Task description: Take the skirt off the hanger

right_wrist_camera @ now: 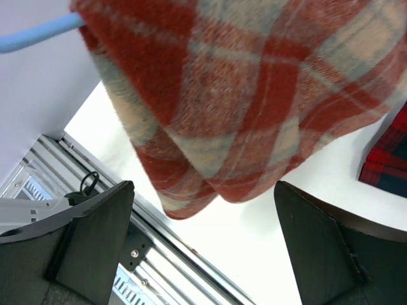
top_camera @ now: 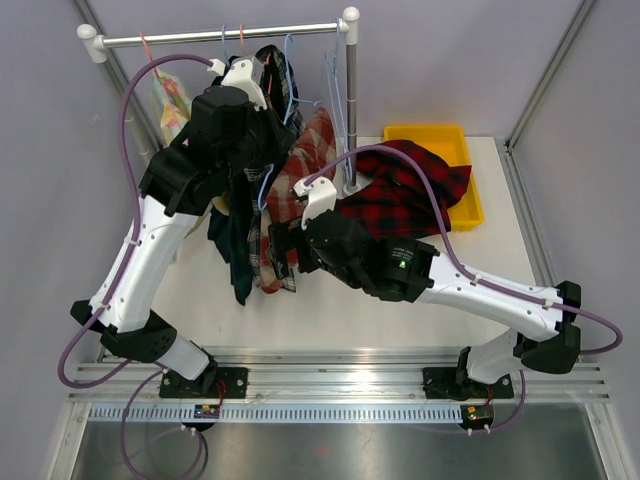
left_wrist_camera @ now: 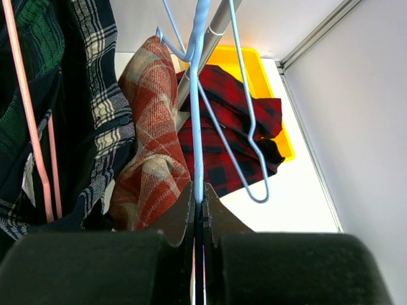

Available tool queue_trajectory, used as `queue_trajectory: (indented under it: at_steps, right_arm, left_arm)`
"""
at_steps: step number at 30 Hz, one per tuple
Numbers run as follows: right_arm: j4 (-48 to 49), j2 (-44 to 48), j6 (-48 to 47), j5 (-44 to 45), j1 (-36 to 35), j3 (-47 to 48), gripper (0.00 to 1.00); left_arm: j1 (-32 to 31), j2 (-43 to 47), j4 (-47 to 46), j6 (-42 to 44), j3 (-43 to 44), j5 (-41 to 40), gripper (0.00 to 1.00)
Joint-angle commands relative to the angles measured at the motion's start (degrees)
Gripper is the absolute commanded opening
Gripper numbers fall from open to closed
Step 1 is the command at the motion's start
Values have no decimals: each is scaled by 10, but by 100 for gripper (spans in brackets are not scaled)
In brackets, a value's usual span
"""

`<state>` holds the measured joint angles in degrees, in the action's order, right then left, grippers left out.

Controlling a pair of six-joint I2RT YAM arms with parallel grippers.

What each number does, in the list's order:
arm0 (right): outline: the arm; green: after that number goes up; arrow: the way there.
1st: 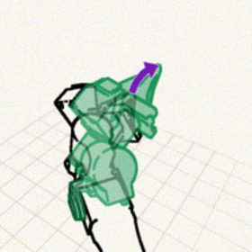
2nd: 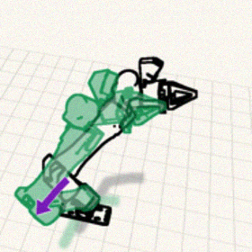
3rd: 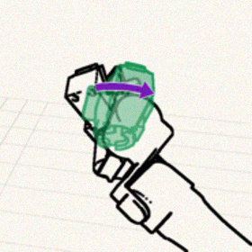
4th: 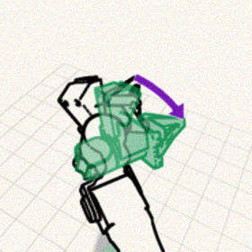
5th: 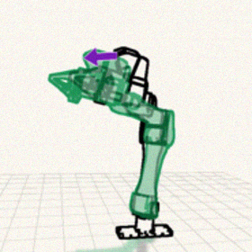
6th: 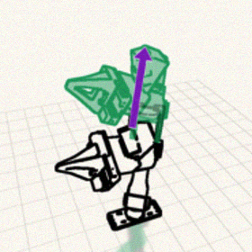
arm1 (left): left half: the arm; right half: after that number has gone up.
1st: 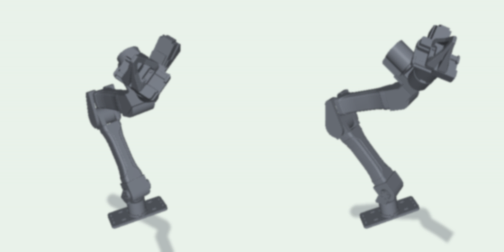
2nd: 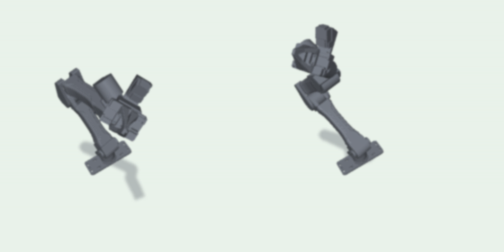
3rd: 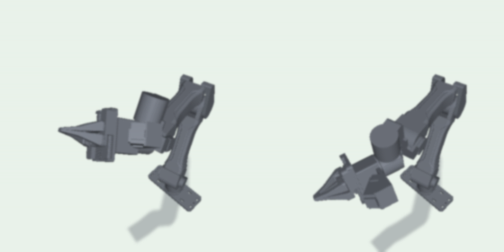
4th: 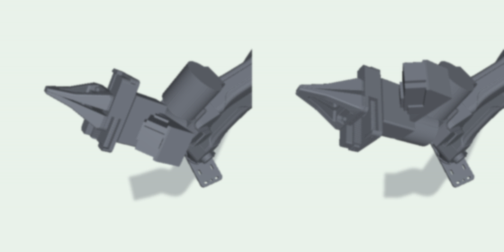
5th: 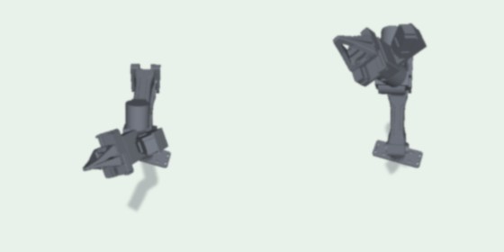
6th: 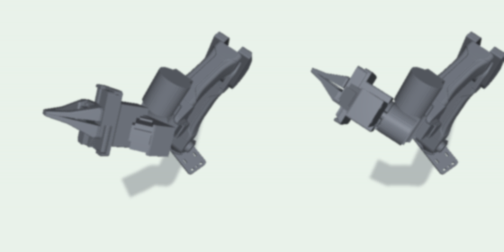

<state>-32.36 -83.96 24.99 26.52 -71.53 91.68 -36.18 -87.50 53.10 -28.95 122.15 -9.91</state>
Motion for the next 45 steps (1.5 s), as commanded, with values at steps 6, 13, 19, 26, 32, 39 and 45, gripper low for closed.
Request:
queue_trajectory:
  at_steps: [6, 13, 19, 26, 32, 39, 45]
  right_arm:
    - [27, -16, 0, 67, -5, 17, 95]
    - [40, 14, -1, 84, -5, -22, 87]
    - [45, 3, -17, 95, -5, -11, 75]
    - [46, -2, -9, 85, -5, -3, 78]
    - [35, 14, -12, 93, -5, 11, 81]
    - [55, -30, -12, 75, -4, 21, 82]
    - [64, -77, -26, 80, -5, 54, 80]
  left_arm:
    - [-4, 20, -70, 9, 6, 1, 0]
    - [-4, 34, -53, 26, 9, -12, 0]
    - [-4, 34, -52, 21, 11, -2, 0]
    - [-4, 33, -31, 41, 26, -7, 0]
    - [-3, 35, -24, 48, 25, -12, 0]
    - [-4, 37, -40, 35, 19, 2, 0]
    - [-4, 41, -41, 25, 20, 16, 0]
